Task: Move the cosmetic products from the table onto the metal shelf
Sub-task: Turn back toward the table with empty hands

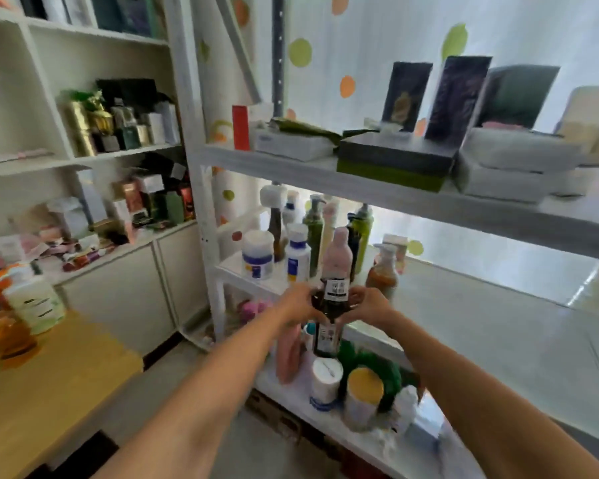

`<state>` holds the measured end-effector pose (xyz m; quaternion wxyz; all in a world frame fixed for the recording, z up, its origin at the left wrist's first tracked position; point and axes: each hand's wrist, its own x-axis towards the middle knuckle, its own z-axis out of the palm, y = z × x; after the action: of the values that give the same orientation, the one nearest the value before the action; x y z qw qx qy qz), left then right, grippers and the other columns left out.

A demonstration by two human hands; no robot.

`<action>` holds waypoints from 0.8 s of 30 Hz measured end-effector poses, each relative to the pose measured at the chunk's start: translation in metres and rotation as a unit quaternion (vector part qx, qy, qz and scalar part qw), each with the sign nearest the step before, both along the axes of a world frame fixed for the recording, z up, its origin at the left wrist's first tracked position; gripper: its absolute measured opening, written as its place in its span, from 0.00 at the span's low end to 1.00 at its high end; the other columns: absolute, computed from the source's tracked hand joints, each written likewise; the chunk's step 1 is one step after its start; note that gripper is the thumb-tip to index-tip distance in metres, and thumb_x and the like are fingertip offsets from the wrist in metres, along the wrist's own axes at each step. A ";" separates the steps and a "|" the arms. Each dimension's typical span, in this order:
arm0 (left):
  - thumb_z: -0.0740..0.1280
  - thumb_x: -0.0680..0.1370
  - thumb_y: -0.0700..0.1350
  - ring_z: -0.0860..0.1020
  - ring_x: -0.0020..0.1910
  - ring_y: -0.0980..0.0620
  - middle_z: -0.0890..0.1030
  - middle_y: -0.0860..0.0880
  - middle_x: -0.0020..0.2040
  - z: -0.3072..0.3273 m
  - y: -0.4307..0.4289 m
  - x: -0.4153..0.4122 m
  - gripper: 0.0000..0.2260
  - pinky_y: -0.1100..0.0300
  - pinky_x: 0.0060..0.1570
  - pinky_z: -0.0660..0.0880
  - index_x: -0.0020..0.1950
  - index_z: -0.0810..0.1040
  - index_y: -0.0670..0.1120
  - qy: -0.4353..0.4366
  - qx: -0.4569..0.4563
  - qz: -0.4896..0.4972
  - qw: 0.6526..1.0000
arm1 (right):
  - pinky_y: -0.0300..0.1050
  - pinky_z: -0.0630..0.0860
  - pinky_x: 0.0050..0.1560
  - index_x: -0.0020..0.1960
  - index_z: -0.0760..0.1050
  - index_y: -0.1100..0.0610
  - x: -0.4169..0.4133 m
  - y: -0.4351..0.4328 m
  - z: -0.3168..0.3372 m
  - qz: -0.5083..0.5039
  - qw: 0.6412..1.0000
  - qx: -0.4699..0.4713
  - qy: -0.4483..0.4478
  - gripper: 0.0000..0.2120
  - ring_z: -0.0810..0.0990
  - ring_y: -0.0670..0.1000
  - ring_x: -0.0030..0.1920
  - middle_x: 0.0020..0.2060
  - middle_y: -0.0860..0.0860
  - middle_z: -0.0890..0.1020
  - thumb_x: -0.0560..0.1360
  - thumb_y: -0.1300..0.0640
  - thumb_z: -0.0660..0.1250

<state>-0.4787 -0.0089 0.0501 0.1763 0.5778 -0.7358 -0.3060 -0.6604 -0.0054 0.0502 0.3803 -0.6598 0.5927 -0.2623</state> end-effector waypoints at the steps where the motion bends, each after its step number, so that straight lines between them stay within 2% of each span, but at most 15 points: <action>1: 0.79 0.65 0.43 0.80 0.53 0.49 0.83 0.46 0.53 0.002 -0.004 -0.019 0.20 0.57 0.55 0.75 0.56 0.82 0.45 -0.002 -0.003 -0.026 1.000 | 0.40 0.77 0.47 0.52 0.77 0.60 -0.020 0.002 0.002 -0.015 1.000 0.006 -0.005 0.23 0.80 0.50 0.45 0.44 0.54 0.82 0.59 0.68 0.79; 3: 0.78 0.66 0.41 0.79 0.53 0.49 0.83 0.45 0.53 0.004 -0.008 -0.054 0.20 0.55 0.56 0.75 0.57 0.82 0.44 0.007 -0.005 -0.072 0.997 | 0.41 0.76 0.48 0.54 0.76 0.62 -0.055 0.009 0.002 -0.041 0.999 0.020 -0.010 0.24 0.80 0.51 0.47 0.45 0.54 0.82 0.60 0.67 0.79; 5: 0.77 0.67 0.40 0.79 0.54 0.48 0.82 0.45 0.54 0.003 -0.012 -0.084 0.19 0.55 0.56 0.75 0.57 0.81 0.43 0.011 -0.010 -0.101 0.995 | 0.45 0.77 0.52 0.55 0.77 0.61 -0.083 0.013 0.000 -0.076 0.997 0.018 -0.011 0.25 0.80 0.53 0.49 0.46 0.54 0.82 0.60 0.66 0.79; 9: 0.75 0.69 0.38 0.77 0.53 0.51 0.82 0.45 0.55 0.003 -0.024 -0.137 0.18 0.58 0.53 0.73 0.58 0.80 0.42 0.021 -0.012 -0.146 0.989 | 0.50 0.77 0.54 0.54 0.76 0.61 -0.129 0.016 -0.006 -0.148 0.989 0.008 -0.023 0.24 0.80 0.54 0.49 0.46 0.54 0.82 0.60 0.66 0.79; 12: 0.74 0.70 0.37 0.79 0.56 0.46 0.82 0.43 0.55 -0.002 -0.035 -0.167 0.18 0.53 0.57 0.76 0.59 0.79 0.41 0.027 -0.015 -0.169 0.985 | 0.50 0.76 0.55 0.54 0.76 0.60 -0.155 0.011 -0.009 -0.178 0.984 0.004 -0.014 0.24 0.79 0.53 0.51 0.48 0.54 0.82 0.61 0.65 0.78; 16: 0.73 0.72 0.38 0.79 0.56 0.44 0.81 0.42 0.57 -0.005 -0.058 -0.202 0.18 0.50 0.58 0.76 0.61 0.77 0.40 0.013 -0.013 -0.178 0.984 | 0.49 0.77 0.54 0.55 0.76 0.61 -0.182 -0.010 -0.015 -0.207 0.978 0.001 0.007 0.23 0.80 0.53 0.51 0.49 0.54 0.82 0.62 0.67 0.77; 20: 0.71 0.75 0.43 0.78 0.57 0.44 0.80 0.42 0.59 -0.006 -0.091 -0.232 0.17 0.54 0.56 0.75 0.62 0.77 0.41 -0.021 -0.045 -0.178 0.983 | 0.49 0.78 0.53 0.53 0.77 0.61 -0.201 -0.043 -0.014 -0.219 0.975 -0.015 0.041 0.21 0.80 0.54 0.50 0.50 0.55 0.82 0.62 0.67 0.77; 24: 0.68 0.77 0.43 0.78 0.57 0.43 0.80 0.42 0.58 -0.008 -0.127 -0.252 0.14 0.54 0.54 0.74 0.61 0.77 0.42 -0.040 -0.065 -0.151 0.986 | 0.54 0.78 0.55 0.49 0.77 0.60 -0.212 -0.080 -0.013 -0.221 0.972 -0.047 0.070 0.18 0.81 0.56 0.49 0.46 0.55 0.83 0.61 0.66 0.78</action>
<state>-0.7309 -0.1361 0.0421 0.1364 0.4594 -0.8392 -0.2571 -0.8724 -0.0858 0.0375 0.2389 -0.5465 0.7360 -0.3202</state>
